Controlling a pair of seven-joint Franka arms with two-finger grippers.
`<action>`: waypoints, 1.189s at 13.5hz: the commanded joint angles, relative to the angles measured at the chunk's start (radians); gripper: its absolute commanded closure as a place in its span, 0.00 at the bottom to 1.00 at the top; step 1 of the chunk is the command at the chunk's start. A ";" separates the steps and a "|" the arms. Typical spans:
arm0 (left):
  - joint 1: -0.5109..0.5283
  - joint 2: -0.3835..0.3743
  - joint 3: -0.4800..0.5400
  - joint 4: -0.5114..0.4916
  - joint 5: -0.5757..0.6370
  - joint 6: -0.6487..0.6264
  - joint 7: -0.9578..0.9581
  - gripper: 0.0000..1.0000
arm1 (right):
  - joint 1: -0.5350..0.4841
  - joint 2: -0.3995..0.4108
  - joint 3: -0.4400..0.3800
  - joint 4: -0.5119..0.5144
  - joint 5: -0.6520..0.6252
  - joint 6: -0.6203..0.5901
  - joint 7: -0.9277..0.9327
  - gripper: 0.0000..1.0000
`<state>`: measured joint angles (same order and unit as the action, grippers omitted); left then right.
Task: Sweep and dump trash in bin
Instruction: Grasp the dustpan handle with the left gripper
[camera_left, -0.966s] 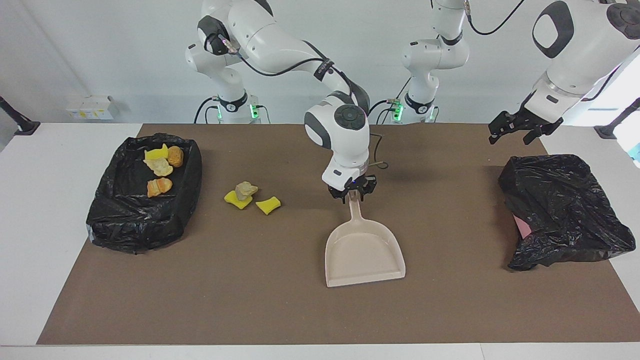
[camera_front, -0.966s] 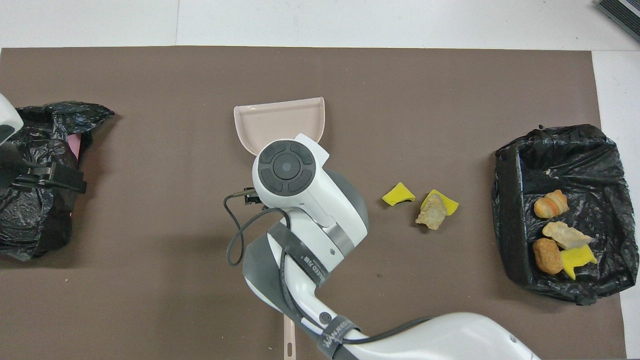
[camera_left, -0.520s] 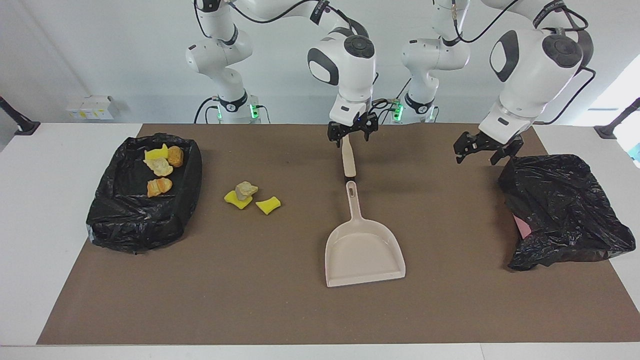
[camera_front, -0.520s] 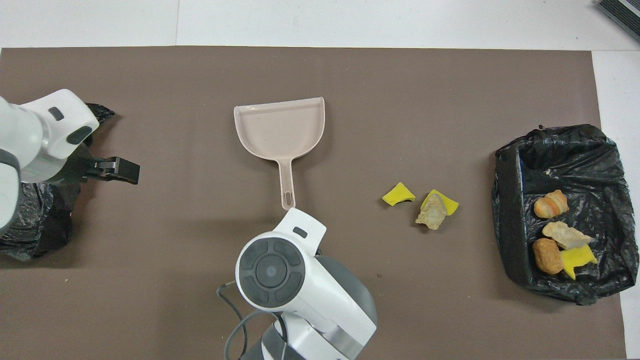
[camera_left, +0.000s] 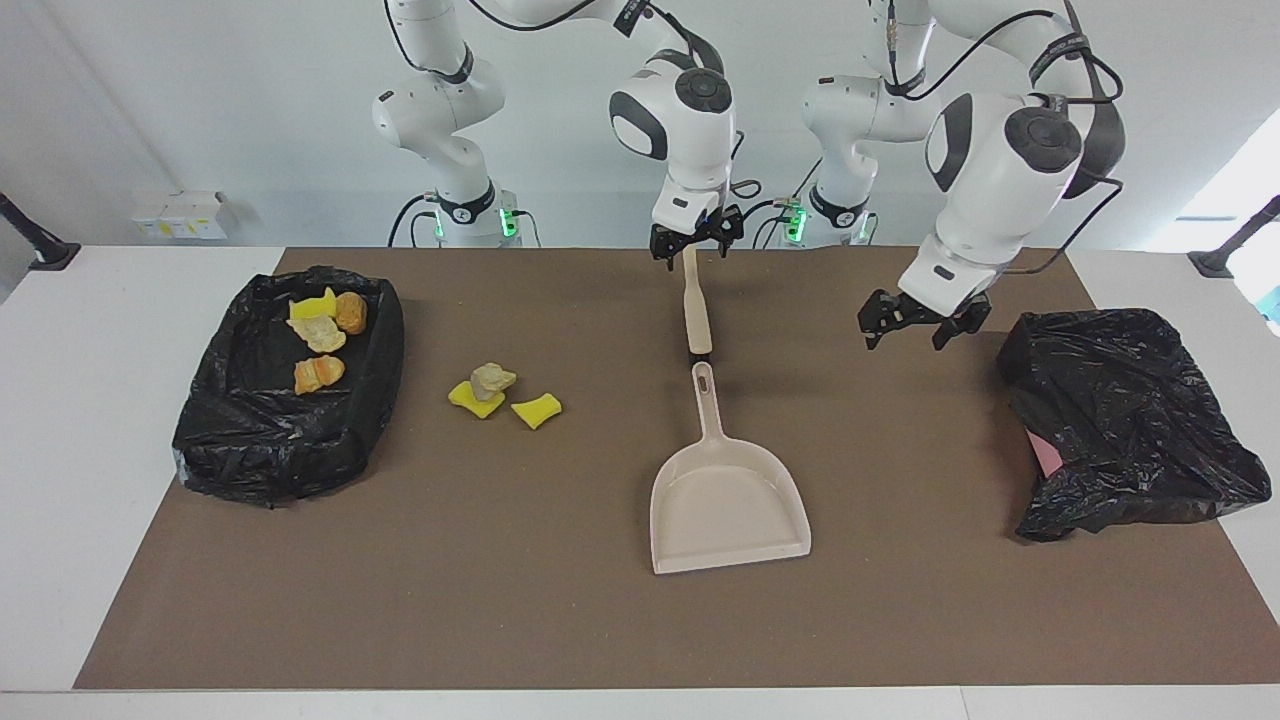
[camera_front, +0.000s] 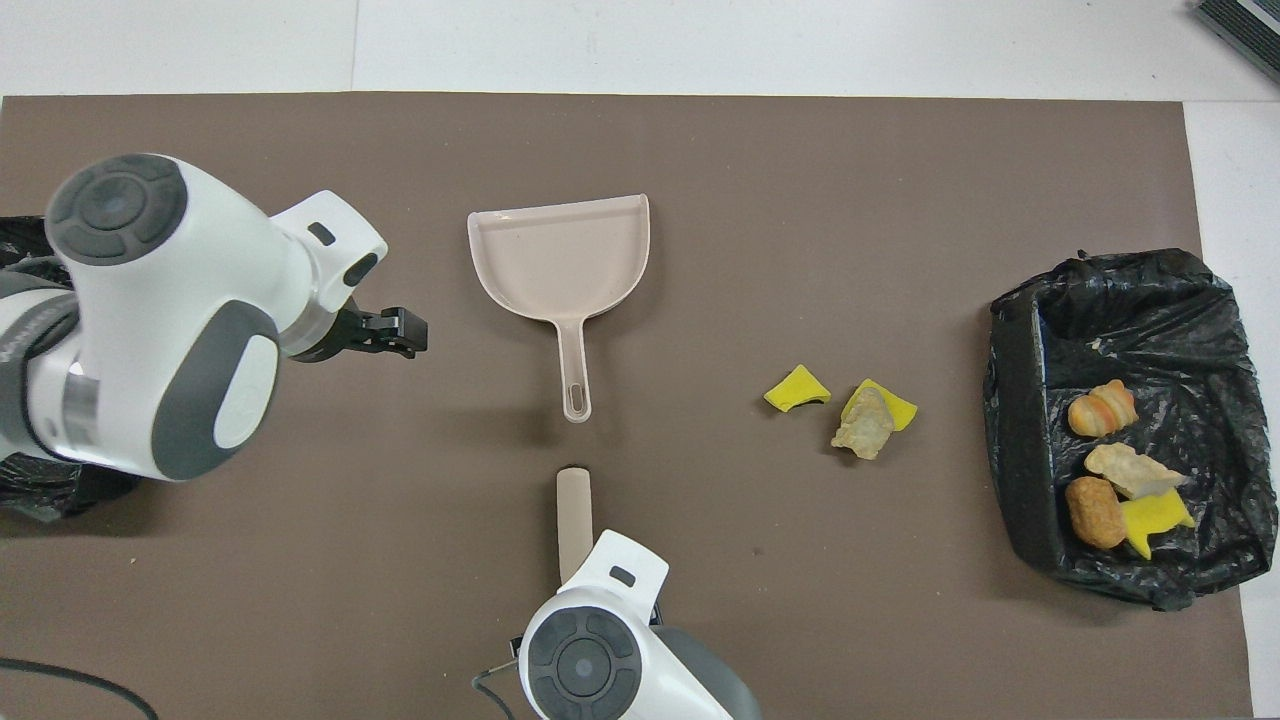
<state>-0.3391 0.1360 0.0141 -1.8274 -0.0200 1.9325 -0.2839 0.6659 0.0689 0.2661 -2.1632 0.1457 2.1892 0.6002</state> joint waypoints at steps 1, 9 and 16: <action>-0.086 0.062 0.015 0.008 0.006 0.068 -0.112 0.00 | 0.001 0.009 -0.001 -0.027 0.025 0.061 0.018 0.05; -0.201 0.227 0.014 0.178 -0.038 0.103 -0.322 0.00 | 0.046 0.026 0.001 -0.037 0.029 0.084 0.055 0.30; -0.265 0.300 0.014 0.201 -0.031 0.148 -0.406 0.07 | 0.055 0.040 -0.001 -0.032 0.029 0.086 0.075 1.00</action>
<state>-0.5891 0.4219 0.0115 -1.6465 -0.0519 2.0727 -0.6756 0.7160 0.1064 0.2659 -2.1890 0.1526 2.2449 0.6406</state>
